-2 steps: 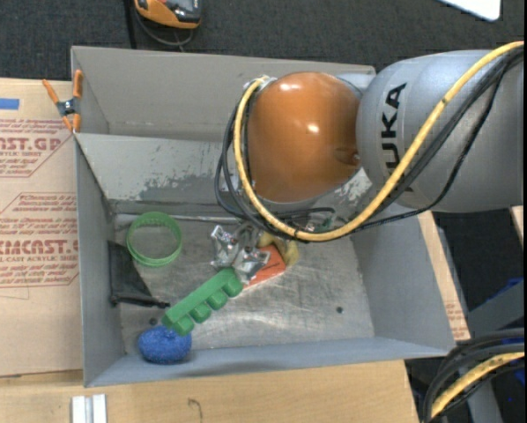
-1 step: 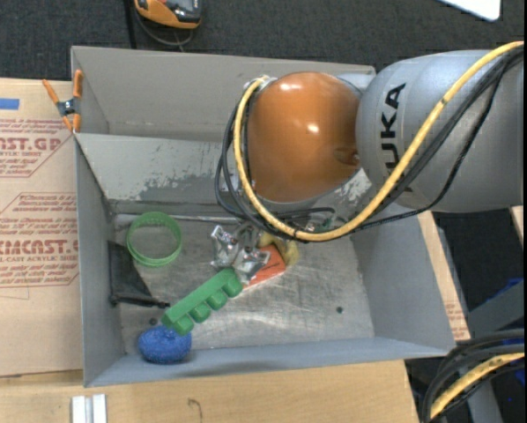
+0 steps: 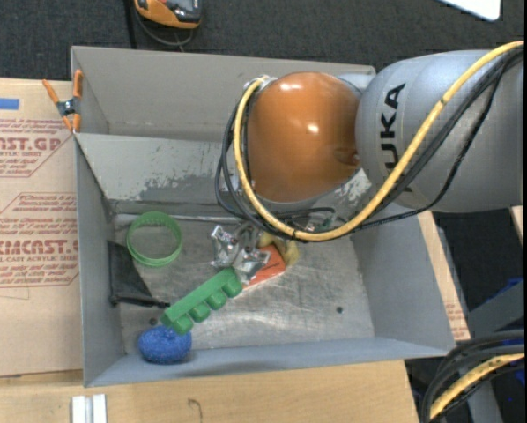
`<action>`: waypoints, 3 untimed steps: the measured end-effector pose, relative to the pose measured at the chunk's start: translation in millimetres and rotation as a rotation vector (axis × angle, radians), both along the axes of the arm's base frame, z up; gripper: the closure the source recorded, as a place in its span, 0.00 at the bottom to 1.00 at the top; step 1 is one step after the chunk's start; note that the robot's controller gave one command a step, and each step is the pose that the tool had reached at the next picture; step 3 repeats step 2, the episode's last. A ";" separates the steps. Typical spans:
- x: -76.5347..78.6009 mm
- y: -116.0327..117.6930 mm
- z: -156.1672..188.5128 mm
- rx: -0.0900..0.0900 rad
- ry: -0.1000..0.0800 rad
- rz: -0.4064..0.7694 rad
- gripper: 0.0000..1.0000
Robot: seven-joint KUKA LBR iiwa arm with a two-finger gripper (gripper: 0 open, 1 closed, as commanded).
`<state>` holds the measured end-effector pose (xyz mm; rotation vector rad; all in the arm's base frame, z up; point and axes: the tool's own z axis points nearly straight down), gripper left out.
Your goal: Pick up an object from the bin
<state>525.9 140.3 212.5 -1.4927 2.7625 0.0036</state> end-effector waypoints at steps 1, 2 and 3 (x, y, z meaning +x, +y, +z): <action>0.0 0.0 0.0 0.000 0.000 0.000 1.00; 0.0 0.0 0.0 0.000 0.000 0.000 1.00; 0.0 0.0 0.0 0.000 0.000 0.000 1.00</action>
Offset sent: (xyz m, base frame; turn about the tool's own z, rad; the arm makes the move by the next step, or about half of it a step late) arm 0.0000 0.0000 0.0000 0.0000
